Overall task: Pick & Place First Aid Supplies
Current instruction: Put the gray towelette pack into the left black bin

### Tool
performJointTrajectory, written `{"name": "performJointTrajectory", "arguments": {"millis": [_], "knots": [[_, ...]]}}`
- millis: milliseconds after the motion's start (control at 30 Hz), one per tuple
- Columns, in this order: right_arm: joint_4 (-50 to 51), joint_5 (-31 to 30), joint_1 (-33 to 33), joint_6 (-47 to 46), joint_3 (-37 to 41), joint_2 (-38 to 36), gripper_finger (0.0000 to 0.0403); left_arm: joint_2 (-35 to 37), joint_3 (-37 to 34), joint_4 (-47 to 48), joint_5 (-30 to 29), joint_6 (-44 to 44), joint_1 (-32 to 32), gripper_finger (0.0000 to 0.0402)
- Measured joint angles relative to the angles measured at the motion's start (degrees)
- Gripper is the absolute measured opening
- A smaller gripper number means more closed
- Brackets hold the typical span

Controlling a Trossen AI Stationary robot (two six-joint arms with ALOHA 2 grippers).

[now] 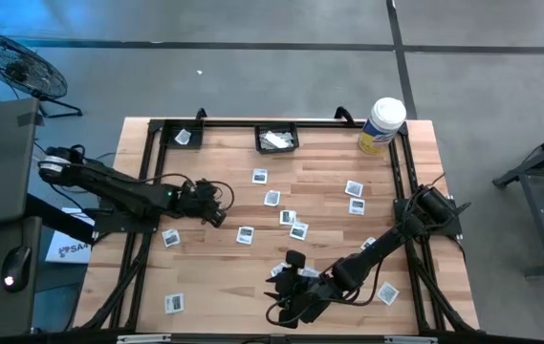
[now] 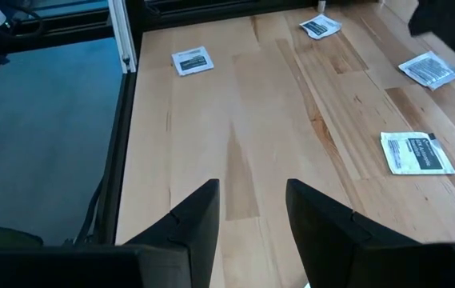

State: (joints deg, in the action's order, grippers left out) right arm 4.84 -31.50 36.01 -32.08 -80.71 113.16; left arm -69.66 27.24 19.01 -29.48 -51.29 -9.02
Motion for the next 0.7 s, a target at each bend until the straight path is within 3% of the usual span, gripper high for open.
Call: {"name": "performJointTrajectory", "arguments": {"millis": [167,467,700], "knots": [[-0.2,0.1,0.0,0.0,0.0,0.0,0.0139,-3.1,0.0,-0.4,-0.3,1.6,1.2,0.0126],[-0.4,0.2,0.0,-0.1,0.0,0.0,0.0139,-3.2,0.0,-0.3,12.0,16.5,9.8,0.0126],[-0.4,0.2,0.0,-0.1,0.0,0.0,0.0139,-4.8,0.1,-2.8,18.1,25.4,10.9,0.0126]]}}
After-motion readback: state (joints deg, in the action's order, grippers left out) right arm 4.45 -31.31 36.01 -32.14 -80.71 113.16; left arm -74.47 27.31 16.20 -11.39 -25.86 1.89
